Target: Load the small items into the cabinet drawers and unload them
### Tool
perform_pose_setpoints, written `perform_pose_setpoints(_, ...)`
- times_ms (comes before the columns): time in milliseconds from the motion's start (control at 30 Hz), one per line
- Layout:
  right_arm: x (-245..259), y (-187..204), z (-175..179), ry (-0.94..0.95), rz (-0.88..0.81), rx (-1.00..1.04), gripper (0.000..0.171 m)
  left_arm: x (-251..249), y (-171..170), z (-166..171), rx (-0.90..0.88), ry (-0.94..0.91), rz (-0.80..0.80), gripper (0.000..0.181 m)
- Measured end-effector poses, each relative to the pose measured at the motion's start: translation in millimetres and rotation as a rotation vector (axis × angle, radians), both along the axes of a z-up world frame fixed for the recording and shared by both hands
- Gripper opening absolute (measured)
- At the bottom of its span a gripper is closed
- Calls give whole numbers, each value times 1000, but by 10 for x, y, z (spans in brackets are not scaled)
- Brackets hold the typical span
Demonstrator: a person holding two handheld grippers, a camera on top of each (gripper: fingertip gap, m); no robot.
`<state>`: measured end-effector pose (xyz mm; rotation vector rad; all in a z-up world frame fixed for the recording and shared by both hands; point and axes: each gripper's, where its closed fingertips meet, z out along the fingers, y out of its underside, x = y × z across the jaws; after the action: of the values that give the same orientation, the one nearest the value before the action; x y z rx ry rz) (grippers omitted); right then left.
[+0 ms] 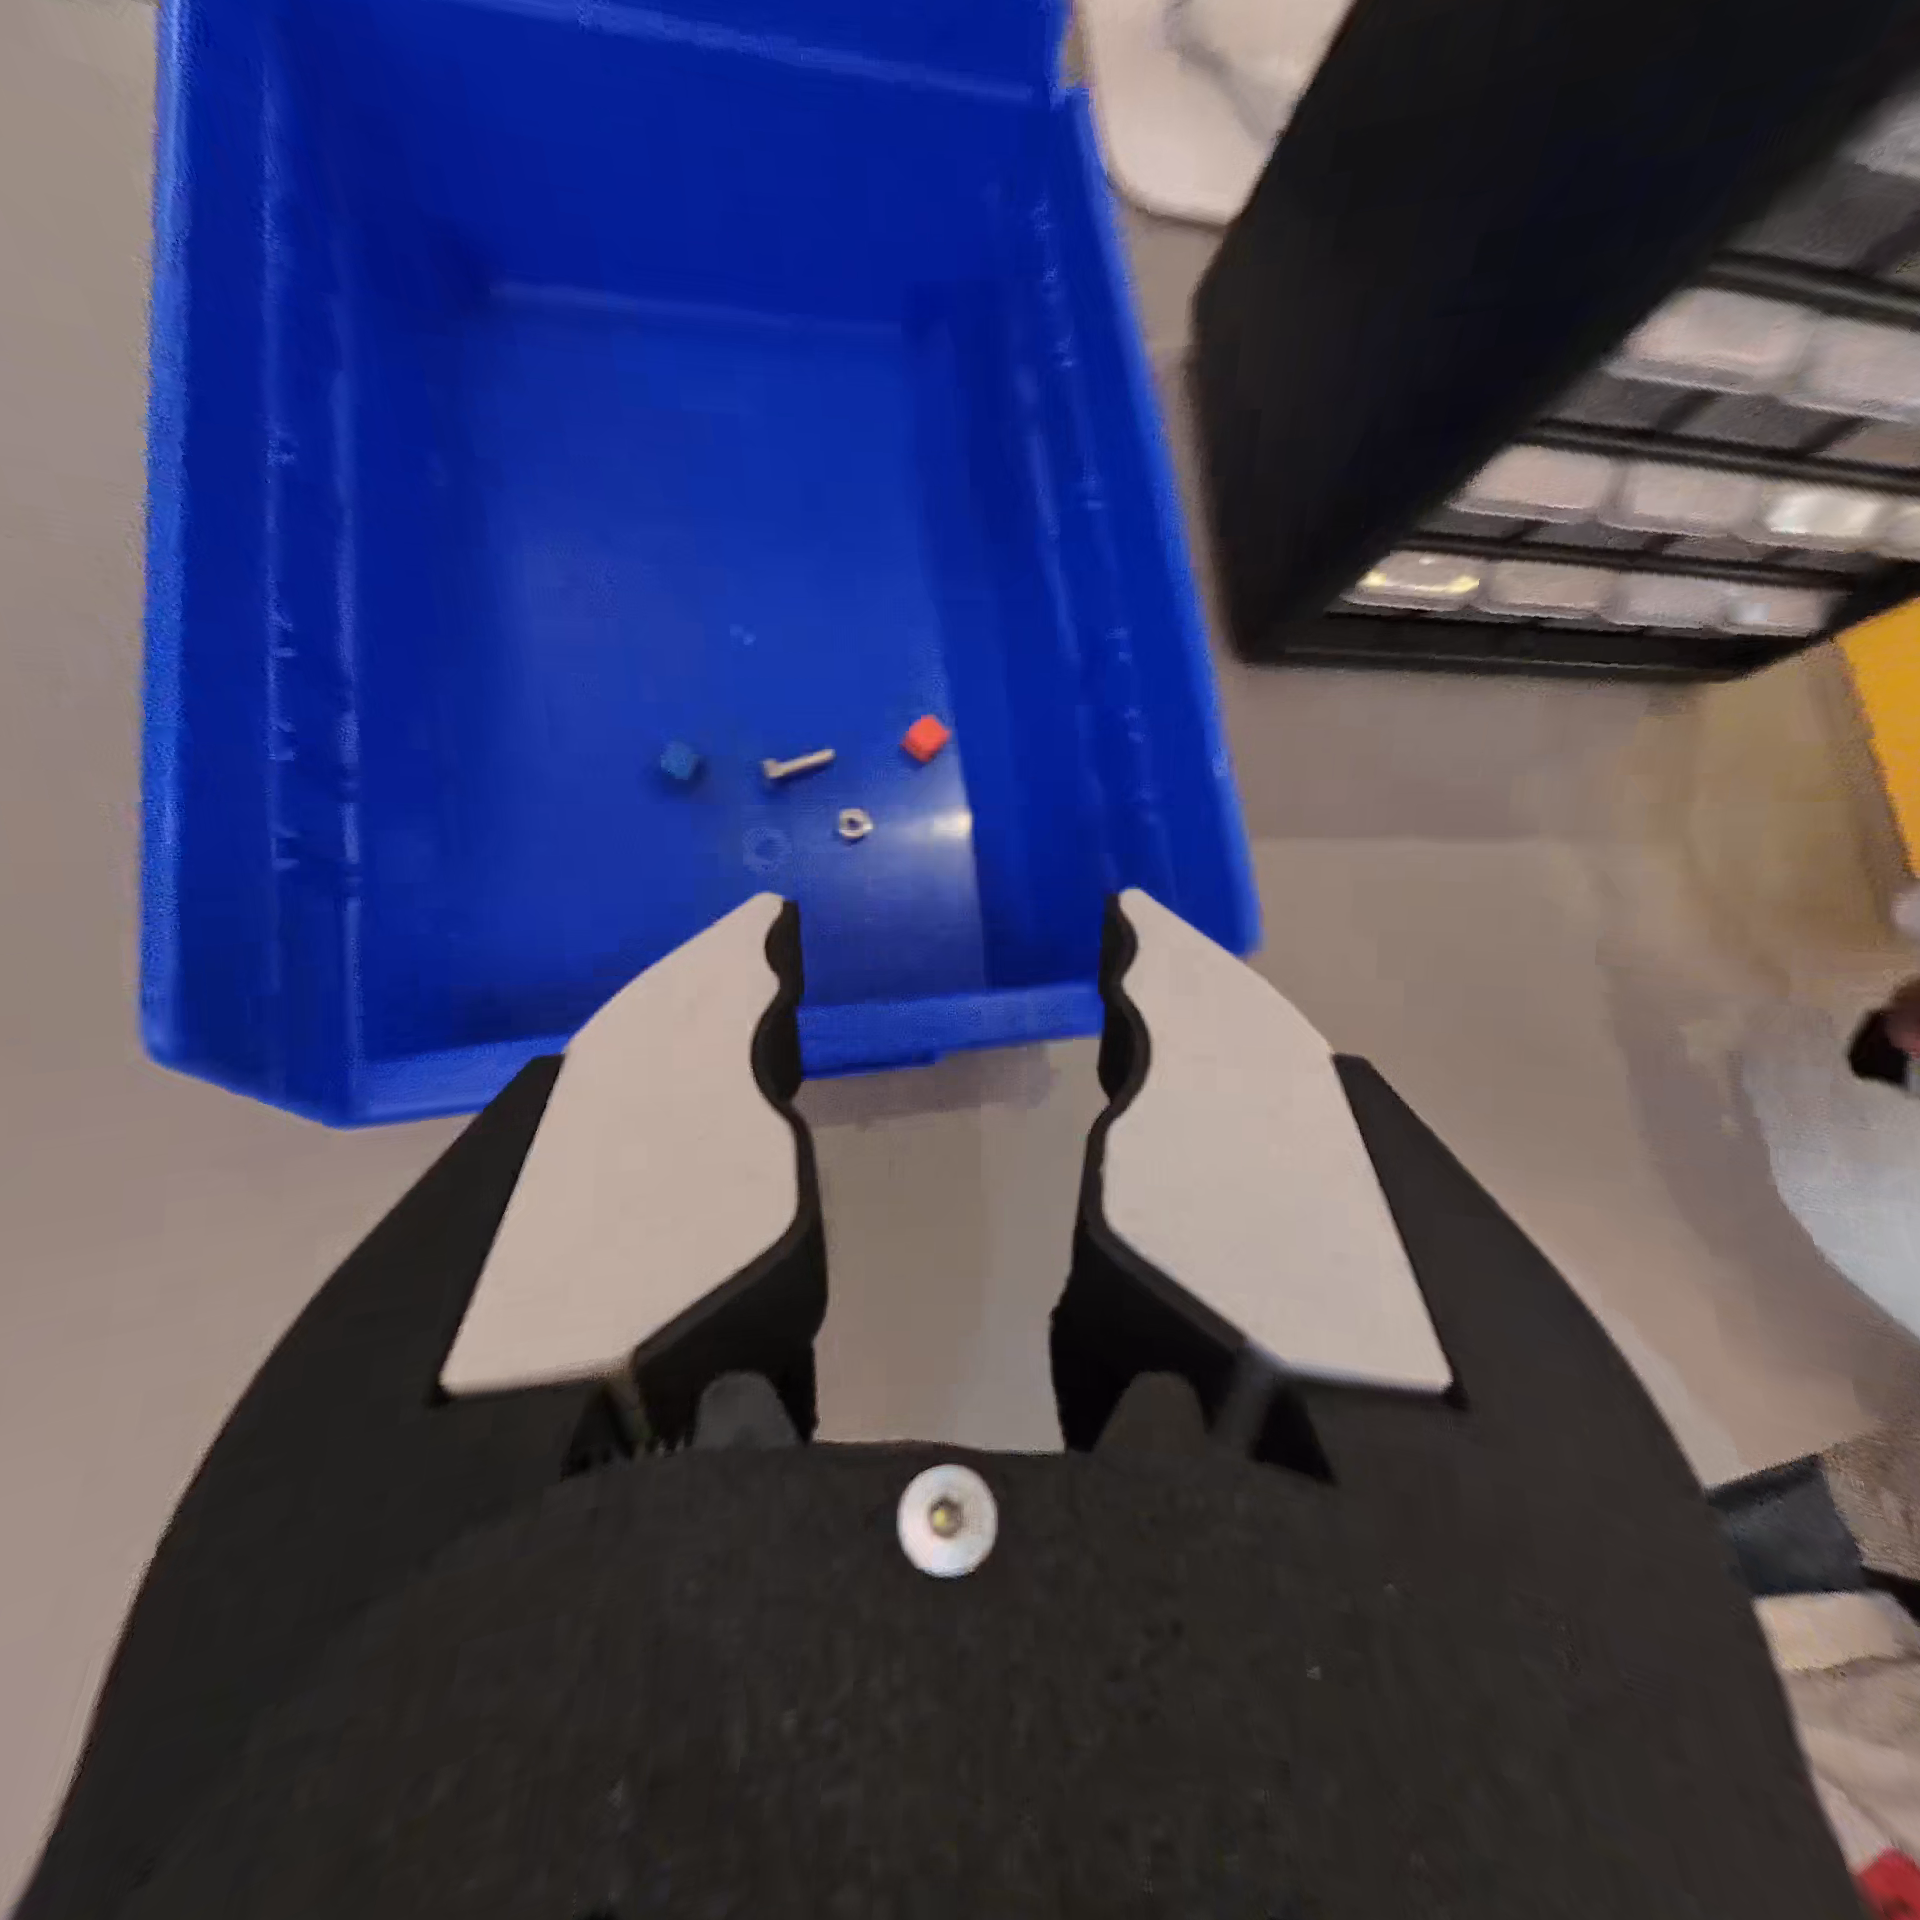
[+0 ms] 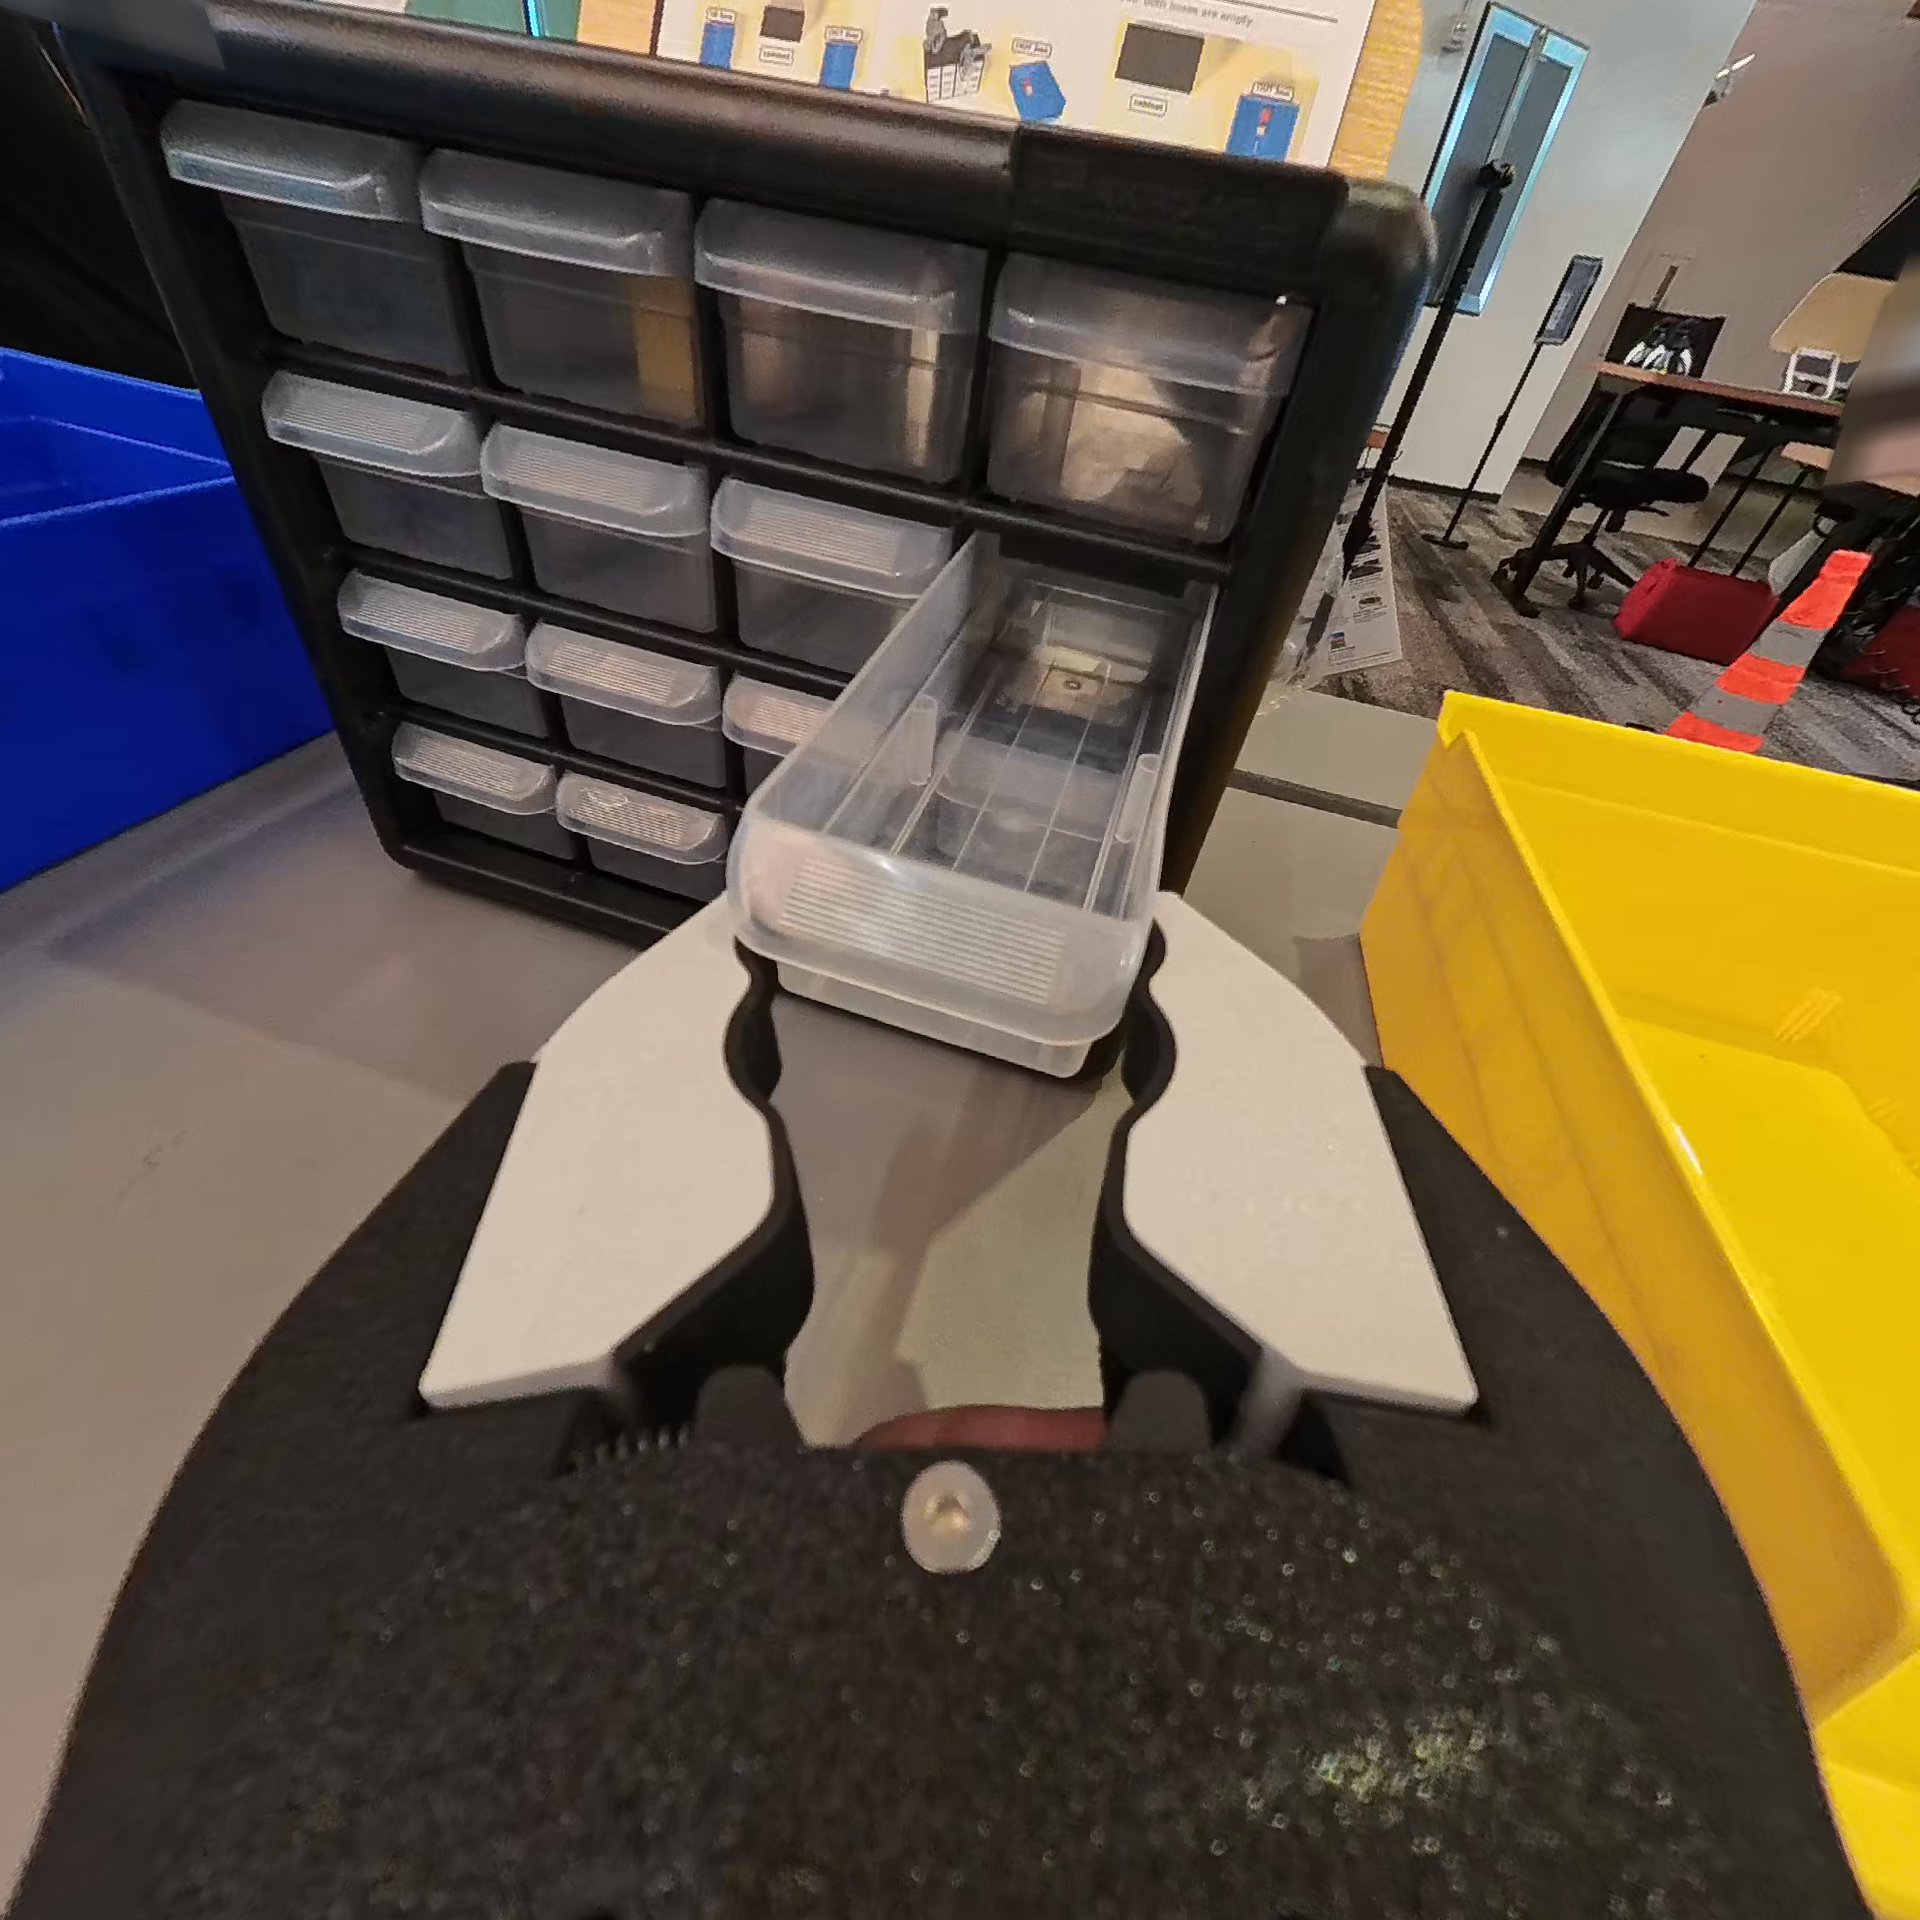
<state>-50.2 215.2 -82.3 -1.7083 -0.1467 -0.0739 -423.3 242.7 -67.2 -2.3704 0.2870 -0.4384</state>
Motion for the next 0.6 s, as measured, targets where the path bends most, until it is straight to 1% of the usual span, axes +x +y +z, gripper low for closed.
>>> perform_pose_setpoints(133, 3, 0, 0, -3, 3, -3, 65, -139, 419, -388, -251, 141, 60, 55)
perform_pose_setpoints(200, 7, -1, -1, -1, 6, -4, 65, -235, 604, -605, -322, 231, 87, 55)
perform_pose_setpoints(300, 14, -3, -2, 0, 12, -6, 65, -319, 760, -891, -439, 287, 108, 55)
perform_pose_setpoints(400, 17, -4, -3, -1, 14, -9, 65, -340, 840, -1043, -498, 297, 105, 53)
perform_pose_setpoints(500, 20, -5, -4, -1, 16, -10, 65, -341, 893, -1101, -511, 307, 100, 51)
perform_pose_setpoints(600, 19, -4, -4, -2, 15, -10, 65, -357, 887, -1153, -530, 338, 99, 43)
